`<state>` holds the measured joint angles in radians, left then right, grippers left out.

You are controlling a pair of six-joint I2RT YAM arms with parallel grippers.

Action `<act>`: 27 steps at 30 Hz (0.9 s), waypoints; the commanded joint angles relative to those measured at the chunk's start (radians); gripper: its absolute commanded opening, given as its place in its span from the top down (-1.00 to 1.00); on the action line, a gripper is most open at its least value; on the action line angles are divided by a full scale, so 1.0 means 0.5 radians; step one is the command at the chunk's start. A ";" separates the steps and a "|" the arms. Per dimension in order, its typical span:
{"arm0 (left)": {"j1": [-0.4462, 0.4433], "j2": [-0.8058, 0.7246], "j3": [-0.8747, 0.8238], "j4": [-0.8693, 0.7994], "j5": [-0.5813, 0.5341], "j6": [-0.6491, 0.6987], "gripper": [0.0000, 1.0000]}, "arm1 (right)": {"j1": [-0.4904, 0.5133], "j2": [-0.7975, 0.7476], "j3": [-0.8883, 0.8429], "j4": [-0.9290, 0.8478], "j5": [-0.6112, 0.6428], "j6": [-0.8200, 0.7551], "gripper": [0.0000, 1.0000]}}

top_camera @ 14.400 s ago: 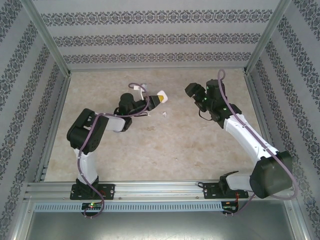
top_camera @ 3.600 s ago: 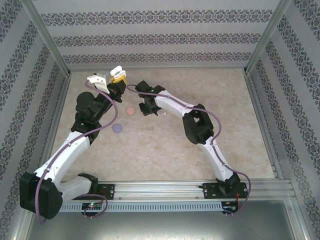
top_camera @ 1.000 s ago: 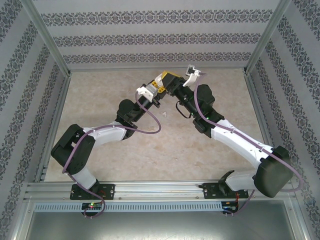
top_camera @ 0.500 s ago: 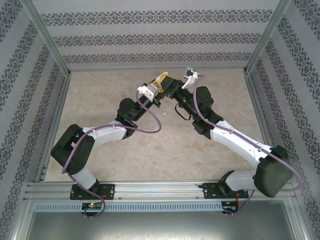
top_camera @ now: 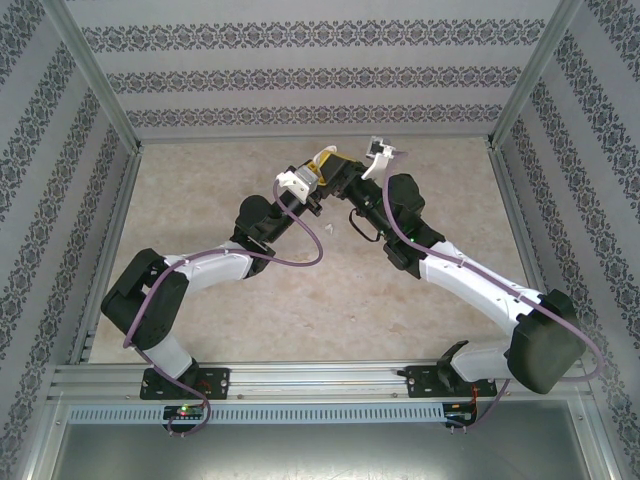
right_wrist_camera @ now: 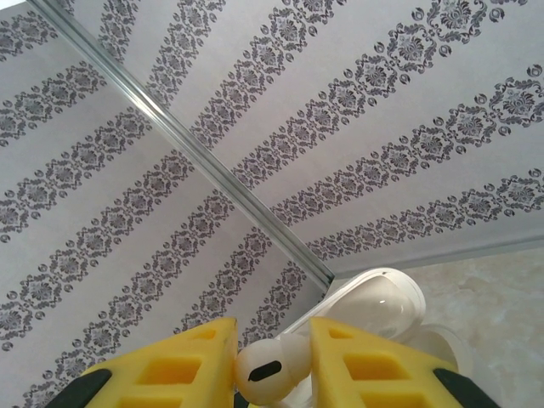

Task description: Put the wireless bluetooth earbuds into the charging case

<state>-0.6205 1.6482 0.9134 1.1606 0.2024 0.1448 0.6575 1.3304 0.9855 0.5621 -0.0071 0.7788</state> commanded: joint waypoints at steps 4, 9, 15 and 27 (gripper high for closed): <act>-0.015 -0.103 0.068 0.041 0.028 -0.019 1.00 | 0.073 0.005 0.021 -0.208 0.061 -0.160 0.47; -0.014 -0.123 0.071 0.029 0.037 -0.019 1.00 | 0.099 -0.007 0.039 -0.313 0.147 -0.236 0.49; -0.014 -0.147 0.068 0.028 0.031 -0.020 1.00 | 0.118 -0.014 0.080 -0.450 0.216 -0.294 0.51; -0.014 -0.217 0.057 0.004 0.060 -0.035 1.00 | 0.124 -0.002 0.124 -0.616 0.302 -0.272 0.51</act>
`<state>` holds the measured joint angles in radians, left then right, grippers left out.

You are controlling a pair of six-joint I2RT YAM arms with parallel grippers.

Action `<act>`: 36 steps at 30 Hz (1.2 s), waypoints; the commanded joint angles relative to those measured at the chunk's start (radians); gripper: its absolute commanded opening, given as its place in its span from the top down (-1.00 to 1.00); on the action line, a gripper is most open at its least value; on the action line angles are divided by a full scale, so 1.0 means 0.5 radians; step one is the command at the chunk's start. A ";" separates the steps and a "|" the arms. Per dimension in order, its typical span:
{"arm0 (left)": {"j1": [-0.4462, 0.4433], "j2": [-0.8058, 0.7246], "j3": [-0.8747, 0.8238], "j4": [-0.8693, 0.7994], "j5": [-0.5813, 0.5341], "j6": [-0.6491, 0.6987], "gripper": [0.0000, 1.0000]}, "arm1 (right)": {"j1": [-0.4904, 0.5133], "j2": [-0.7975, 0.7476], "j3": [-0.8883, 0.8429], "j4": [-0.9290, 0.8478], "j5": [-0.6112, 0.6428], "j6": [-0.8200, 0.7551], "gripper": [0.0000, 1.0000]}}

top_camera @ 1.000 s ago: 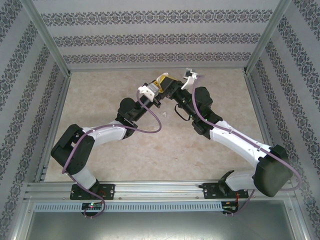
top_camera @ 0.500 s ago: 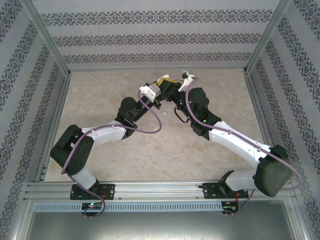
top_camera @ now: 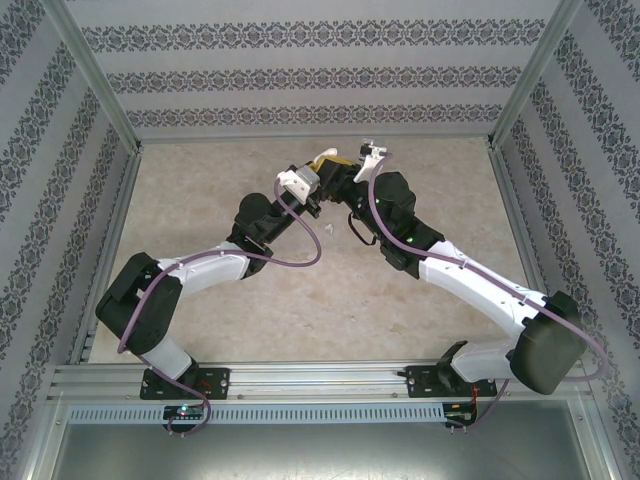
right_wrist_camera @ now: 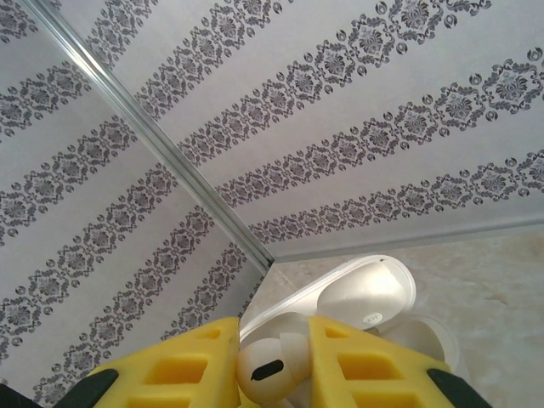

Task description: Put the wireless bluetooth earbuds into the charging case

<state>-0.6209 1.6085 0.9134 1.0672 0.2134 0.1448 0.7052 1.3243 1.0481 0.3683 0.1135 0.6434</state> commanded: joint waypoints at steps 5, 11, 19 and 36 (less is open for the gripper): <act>-0.013 -0.158 0.054 0.173 0.058 -0.044 1.00 | 0.029 0.011 0.020 -0.264 0.110 0.031 0.37; -0.013 -0.175 0.045 0.160 0.065 -0.054 1.00 | 0.031 0.006 0.035 -0.273 0.125 0.040 0.23; -0.013 -0.189 0.038 0.149 0.069 -0.053 1.00 | 0.030 0.011 0.063 -0.296 0.157 0.053 0.09; 0.004 -0.216 -0.044 0.185 -0.039 -0.056 1.00 | -0.048 -0.267 0.076 -0.364 0.151 0.051 -0.48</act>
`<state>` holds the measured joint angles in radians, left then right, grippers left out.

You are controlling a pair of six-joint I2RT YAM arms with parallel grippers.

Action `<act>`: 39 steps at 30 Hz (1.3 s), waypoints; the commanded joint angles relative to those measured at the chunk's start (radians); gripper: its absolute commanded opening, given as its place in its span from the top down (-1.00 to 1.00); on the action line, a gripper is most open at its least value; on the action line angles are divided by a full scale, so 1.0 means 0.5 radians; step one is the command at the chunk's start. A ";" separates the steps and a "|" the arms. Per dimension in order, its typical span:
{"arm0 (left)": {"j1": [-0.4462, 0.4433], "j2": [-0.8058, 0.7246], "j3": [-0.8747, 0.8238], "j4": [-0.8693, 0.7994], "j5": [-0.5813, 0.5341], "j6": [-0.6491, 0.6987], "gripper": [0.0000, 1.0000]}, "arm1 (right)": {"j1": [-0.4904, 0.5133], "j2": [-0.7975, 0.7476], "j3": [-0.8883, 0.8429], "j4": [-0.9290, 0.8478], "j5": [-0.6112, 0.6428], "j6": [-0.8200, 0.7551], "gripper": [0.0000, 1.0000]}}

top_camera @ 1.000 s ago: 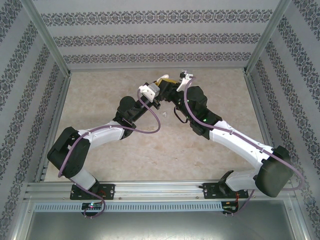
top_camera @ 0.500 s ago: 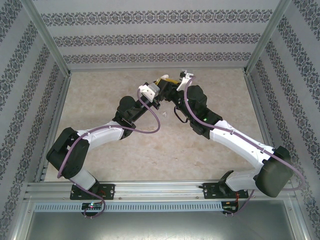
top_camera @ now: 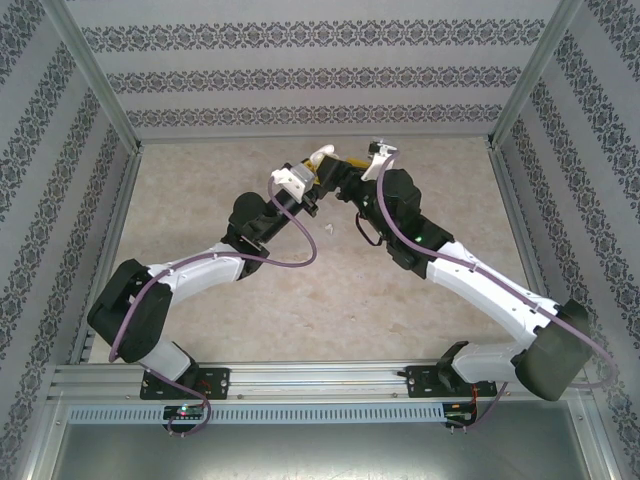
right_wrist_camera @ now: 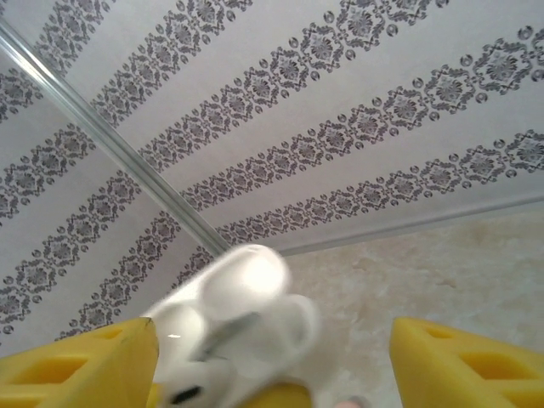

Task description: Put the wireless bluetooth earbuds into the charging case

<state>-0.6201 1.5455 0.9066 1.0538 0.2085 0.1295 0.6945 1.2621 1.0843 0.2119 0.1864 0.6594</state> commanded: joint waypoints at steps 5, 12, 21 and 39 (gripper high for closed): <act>0.044 -0.153 -0.084 0.185 -0.042 -0.035 1.00 | -0.129 -0.340 -0.042 -0.209 0.024 0.016 -0.50; 0.095 -0.333 -0.222 0.068 -0.062 -0.014 1.00 | -0.392 -0.414 -0.064 -0.577 -0.111 0.032 -0.50; 0.158 -0.568 -0.432 -0.099 -0.152 -0.010 1.00 | -0.520 0.110 0.082 -1.001 -0.363 -0.082 -0.49; 0.249 -0.646 -0.555 -0.184 -0.142 -0.170 1.00 | -0.371 1.260 0.827 -1.555 -0.344 -0.474 -0.40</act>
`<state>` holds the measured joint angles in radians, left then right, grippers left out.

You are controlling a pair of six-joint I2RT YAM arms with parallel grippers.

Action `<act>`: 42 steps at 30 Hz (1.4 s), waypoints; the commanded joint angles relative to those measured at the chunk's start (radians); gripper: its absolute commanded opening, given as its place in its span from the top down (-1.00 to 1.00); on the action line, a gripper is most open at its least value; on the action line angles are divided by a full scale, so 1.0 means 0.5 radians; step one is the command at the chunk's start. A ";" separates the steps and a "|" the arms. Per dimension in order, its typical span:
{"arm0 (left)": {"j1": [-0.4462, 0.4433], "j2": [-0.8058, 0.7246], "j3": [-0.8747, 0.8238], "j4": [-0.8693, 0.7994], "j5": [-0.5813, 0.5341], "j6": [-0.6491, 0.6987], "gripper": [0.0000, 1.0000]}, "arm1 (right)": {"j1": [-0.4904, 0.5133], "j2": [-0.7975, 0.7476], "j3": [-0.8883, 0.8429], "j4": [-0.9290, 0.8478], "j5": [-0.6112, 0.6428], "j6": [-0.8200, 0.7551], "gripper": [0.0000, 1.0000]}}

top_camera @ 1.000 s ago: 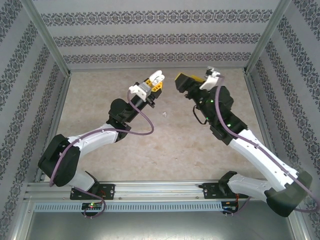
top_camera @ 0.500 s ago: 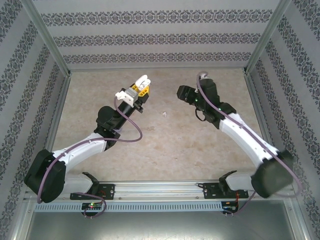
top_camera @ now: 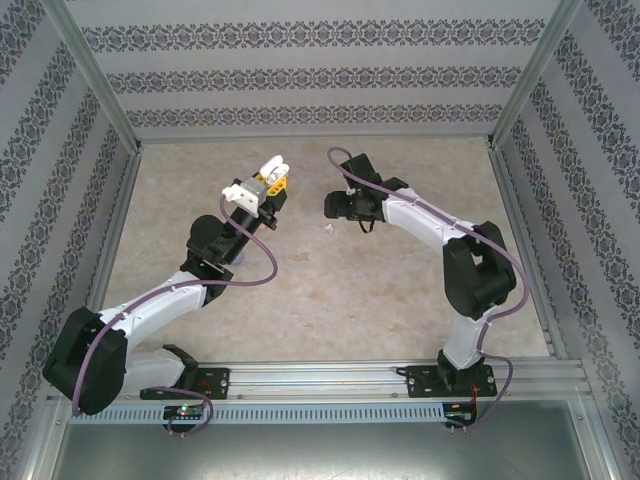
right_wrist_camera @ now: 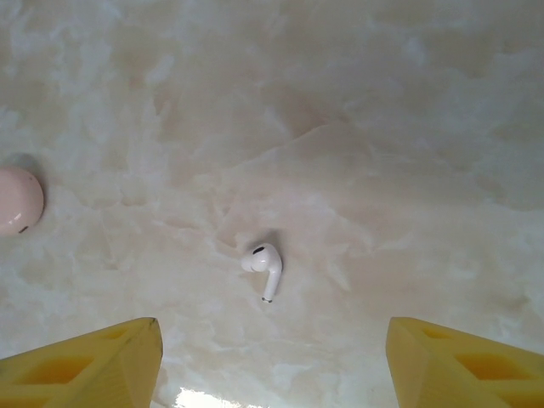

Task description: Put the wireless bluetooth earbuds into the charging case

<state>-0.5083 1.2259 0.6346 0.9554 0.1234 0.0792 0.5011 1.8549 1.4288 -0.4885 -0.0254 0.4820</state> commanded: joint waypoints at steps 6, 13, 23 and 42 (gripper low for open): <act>0.026 0.033 -0.011 0.028 0.038 -0.084 1.00 | 0.058 0.288 0.452 -0.383 0.160 -0.268 -0.40; 0.025 0.092 0.017 0.034 0.062 -0.102 1.00 | 0.079 0.461 0.703 -0.533 0.201 -0.343 -0.40; 0.024 0.162 0.033 0.065 0.067 -0.128 1.00 | 0.081 0.609 0.902 -0.635 0.196 -0.365 -0.39; 0.026 0.106 0.024 0.067 0.072 -0.122 1.00 | 0.087 0.552 0.915 -0.668 0.224 -0.375 -0.51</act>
<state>-0.5083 1.3067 0.6342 0.9524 0.1463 0.0242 0.5350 2.1563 1.8698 -0.7956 0.0978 0.3069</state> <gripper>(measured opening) 0.227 0.756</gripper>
